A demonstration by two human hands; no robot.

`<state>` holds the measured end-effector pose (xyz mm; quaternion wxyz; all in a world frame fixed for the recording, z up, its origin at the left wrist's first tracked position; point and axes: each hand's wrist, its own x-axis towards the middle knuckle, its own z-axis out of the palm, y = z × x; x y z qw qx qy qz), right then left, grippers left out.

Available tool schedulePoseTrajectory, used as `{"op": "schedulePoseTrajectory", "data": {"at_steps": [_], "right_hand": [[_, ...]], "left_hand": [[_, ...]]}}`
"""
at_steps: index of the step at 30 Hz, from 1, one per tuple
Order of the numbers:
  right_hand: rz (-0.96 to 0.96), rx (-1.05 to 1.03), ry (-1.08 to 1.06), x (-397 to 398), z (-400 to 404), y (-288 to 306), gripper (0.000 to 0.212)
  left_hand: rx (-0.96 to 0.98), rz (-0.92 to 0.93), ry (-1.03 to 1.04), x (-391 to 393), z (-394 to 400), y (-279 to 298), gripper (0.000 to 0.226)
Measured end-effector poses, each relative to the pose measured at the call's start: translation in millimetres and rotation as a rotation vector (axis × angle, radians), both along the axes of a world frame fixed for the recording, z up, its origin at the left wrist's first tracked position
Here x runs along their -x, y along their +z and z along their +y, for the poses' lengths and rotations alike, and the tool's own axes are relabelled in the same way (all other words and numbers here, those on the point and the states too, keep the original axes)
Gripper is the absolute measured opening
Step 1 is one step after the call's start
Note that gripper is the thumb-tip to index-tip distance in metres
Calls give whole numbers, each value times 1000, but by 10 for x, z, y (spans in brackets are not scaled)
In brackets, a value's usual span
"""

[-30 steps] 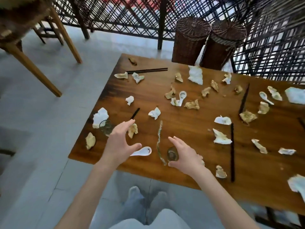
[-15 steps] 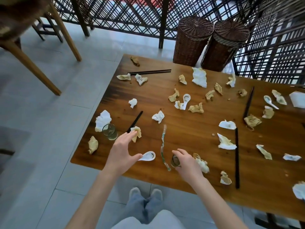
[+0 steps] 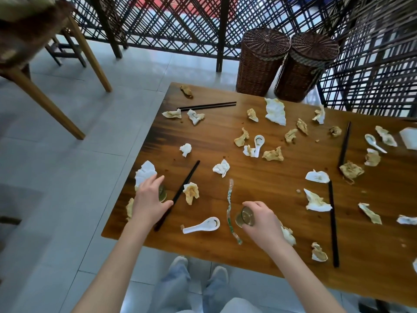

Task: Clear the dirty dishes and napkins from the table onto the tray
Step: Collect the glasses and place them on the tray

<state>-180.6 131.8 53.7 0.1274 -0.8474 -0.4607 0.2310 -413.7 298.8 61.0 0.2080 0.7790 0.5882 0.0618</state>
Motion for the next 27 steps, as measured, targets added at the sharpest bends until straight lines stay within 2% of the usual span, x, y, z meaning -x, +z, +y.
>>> {"op": "schedulePoseTrajectory", "data": {"at_steps": [4, 8, 19, 27], "right_hand": [[17, -17, -46, 138, 174, 78, 58], [30, -51, -110, 300, 305, 115, 57], [5, -86, -283, 573, 454, 136, 57], [2, -82, -439, 577, 308, 219, 60]], "left_hand": [[54, 96, -67, 122, 229, -85, 82], [134, 118, -138, 225, 340, -201, 82], [167, 8, -268, 313, 548, -377, 71], [192, -127, -266, 199, 497, -213, 65]]}}
